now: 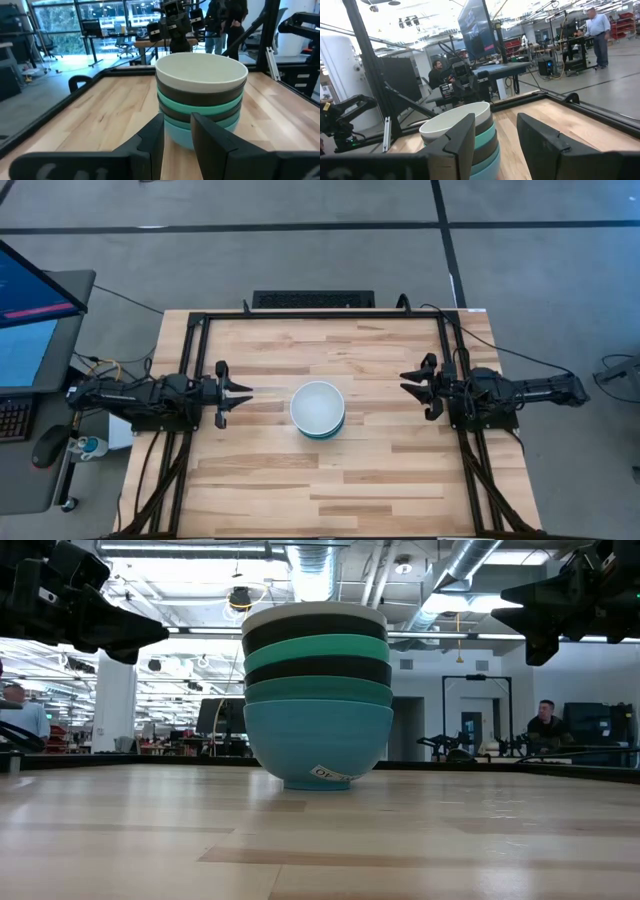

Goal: Nest bowls inside each other
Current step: Return to Home Position

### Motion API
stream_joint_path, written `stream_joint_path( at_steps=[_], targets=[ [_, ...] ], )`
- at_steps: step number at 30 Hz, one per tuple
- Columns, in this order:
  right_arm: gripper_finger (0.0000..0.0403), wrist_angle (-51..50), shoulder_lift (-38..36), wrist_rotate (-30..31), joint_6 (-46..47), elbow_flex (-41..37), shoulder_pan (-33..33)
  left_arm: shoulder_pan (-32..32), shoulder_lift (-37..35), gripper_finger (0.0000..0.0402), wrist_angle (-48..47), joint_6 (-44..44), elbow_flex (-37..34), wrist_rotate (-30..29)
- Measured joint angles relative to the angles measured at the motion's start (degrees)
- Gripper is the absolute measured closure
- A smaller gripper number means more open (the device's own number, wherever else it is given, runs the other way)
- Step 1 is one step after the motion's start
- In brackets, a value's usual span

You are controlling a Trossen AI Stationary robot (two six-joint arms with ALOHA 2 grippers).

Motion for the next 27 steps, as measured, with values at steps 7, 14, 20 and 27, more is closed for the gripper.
stream_joint_path(
  at_steps=[7, 14, 20, 27],
  targets=[
    [0.0233, 0.00, 0.00, 0.01, 0.00, 0.00, 0.00, 0.00, 0.02, 0.0315, -1.08, -5.38, 0.02, 0.24],
    [0.0233, 0.00, 0.00, 0.01, 0.00, 0.00, 0.00, 0.00, 0.02, 0.0315, -1.19, -5.30, 0.02, 0.25],
    [0.0233, 0.00, 0.00, 0.00, -0.02, -0.01, 0.00, 0.00, 0.02, 0.0315, -1.33, -5.16, 0.02, 0.25],
    [0.0233, 0.00, 0.00, -0.01, -0.02, 0.00, 0.00, -0.02, 0.02, 0.0315, -1.46, -5.13, 0.04, 0.23]
  ],
)
